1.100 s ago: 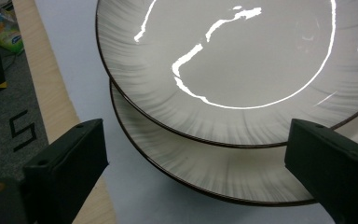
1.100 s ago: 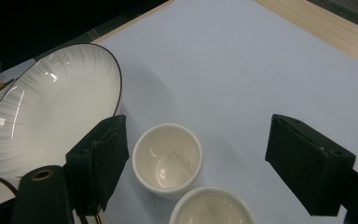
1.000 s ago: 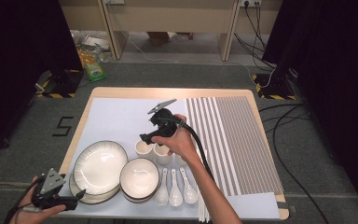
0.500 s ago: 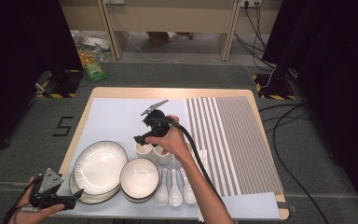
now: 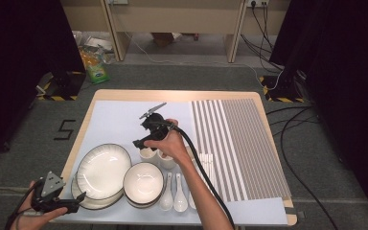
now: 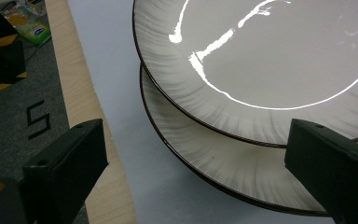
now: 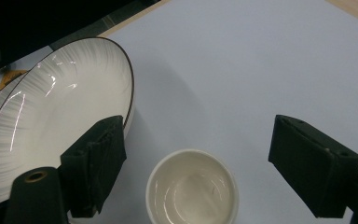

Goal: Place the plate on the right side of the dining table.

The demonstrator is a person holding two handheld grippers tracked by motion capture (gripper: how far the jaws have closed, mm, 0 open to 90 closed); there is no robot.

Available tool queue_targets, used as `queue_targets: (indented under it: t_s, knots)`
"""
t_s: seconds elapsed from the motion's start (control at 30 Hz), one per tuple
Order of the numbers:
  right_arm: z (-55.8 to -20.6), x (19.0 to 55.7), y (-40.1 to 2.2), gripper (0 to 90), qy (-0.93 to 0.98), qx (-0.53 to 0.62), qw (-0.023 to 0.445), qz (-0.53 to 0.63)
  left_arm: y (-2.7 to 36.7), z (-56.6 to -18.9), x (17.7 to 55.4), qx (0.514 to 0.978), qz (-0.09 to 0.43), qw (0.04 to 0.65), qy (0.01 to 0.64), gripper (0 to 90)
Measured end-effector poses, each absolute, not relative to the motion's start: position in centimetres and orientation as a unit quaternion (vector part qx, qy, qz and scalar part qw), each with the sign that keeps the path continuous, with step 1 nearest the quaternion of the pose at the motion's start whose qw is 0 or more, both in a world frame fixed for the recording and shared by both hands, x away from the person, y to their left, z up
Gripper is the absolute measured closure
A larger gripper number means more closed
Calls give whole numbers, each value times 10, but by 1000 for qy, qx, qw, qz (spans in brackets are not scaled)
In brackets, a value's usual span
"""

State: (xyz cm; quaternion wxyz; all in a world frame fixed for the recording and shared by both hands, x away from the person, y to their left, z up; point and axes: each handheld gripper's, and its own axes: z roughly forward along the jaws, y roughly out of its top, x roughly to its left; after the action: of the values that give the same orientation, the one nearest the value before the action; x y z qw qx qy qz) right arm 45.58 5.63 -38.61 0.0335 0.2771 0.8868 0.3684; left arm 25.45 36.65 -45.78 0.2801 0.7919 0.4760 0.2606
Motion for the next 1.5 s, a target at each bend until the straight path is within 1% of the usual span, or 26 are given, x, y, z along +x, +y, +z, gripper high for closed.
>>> queue_targets:
  t_s: [0.07,0.3,0.37,0.4,0.53,0.57,0.63,0.7,0.77,0.83,0.87,0.9,1.17,1.33,1.37,1.43,1.5]
  knots:
    - [-387,456,58,185,886,278,30,369,366,-458,255,790,268,279,475,47]
    - [-388,457,64,197,887,276,26,369,365,-458,257,787,266,280,480,42]
    - [-388,457,65,203,888,273,25,370,364,-459,258,788,264,281,480,49]
    - [-388,458,67,210,888,272,26,371,363,-459,260,790,260,282,478,79]
    - [-390,458,68,225,890,270,24,368,362,-461,262,783,265,290,482,90]
    - [-390,458,69,260,889,271,17,370,361,-460,264,784,268,283,483,87]
    - [-391,458,70,267,889,269,10,371,361,-460,264,785,264,282,485,91]
    - [-393,458,73,303,890,266,6,371,361,-461,265,782,264,284,488,103]
    - [-394,458,74,309,890,265,3,370,360,-462,267,779,262,285,492,103]
    - [-396,459,77,321,890,262,-2,373,359,-463,267,778,265,286,492,115]
    - [-397,459,77,331,888,261,-7,377,357,-464,267,773,276,289,492,115]
    - [-397,459,78,347,886,265,-17,380,357,-464,268,774,278,287,492,114]
    - [-399,459,83,389,884,270,-24,381,356,-467,270,765,282,296,498,121]
    - [-402,460,85,459,885,263,-27,383,355,-467,271,765,287,292,498,125]
    - [-402,460,85,459,885,263,-27,383,356,-466,270,770,279,288,496,125]
    - [-404,460,87,515,888,261,-33,378,356,-467,270,766,282,294,497,141]
    - [-405,460,88,524,888,260,-35,377,357,-465,270,771,275,289,496,141]
